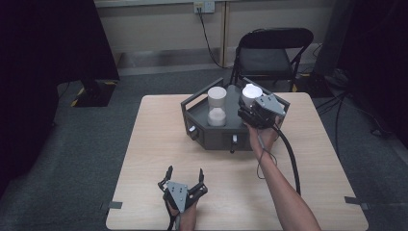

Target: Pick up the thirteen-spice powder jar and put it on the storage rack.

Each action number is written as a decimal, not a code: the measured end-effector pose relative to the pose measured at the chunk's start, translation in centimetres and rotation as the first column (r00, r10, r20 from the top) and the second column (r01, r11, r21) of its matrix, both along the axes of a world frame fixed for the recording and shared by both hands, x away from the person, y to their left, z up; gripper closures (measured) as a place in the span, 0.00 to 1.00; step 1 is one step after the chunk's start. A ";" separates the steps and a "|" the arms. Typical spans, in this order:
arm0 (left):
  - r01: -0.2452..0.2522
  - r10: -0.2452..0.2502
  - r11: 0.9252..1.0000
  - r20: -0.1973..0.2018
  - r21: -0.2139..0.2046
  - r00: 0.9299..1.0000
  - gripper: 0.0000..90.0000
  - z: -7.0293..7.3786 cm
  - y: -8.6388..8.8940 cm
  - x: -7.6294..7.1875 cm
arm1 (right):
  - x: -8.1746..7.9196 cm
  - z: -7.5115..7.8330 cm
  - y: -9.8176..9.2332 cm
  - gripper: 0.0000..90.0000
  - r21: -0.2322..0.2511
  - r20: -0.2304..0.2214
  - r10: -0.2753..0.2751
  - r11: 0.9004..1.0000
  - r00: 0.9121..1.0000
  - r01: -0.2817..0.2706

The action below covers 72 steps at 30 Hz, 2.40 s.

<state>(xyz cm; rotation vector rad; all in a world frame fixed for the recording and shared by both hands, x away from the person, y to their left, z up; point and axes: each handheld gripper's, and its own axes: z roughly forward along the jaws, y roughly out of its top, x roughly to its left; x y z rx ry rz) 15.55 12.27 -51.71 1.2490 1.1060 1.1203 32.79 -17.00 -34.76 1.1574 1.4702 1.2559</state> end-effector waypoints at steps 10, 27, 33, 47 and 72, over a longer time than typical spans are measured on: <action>-0.001 0.001 1.000 0.000 0.000 1.000 0.00 0.0 0.0 0.0 | 0.3 -0.5 0.2 0.33 0.011 -0.009 -0.009 1.000 1.000 0.009; -0.001 0.001 1.000 0.000 0.000 1.000 0.00 0.0 0.0 0.0 | 0.0 -1.3 -0.2 0.33 0.022 0.013 -0.003 1.000 1.000 0.002; -0.001 0.001 1.000 0.000 0.000 1.000 0.00 0.0 0.0 0.0 | 0.0 -1.4 -0.2 0.33 0.030 0.017 -0.007 1.000 1.000 0.006; -0.003 0.003 1.000 0.000 0.000 1.000 0.00 0.0 -0.1 0.0 | 0.2 -2.0 -0.9 0.00 0.066 0.055 -0.003 0.998 0.999 -0.001; -0.003 0.003 1.000 0.000 0.000 1.000 0.00 0.0 -0.1 0.0 | -1.1 -1.6 -1.5 0.00 0.055 0.068 0.013 0.998 0.998 -0.017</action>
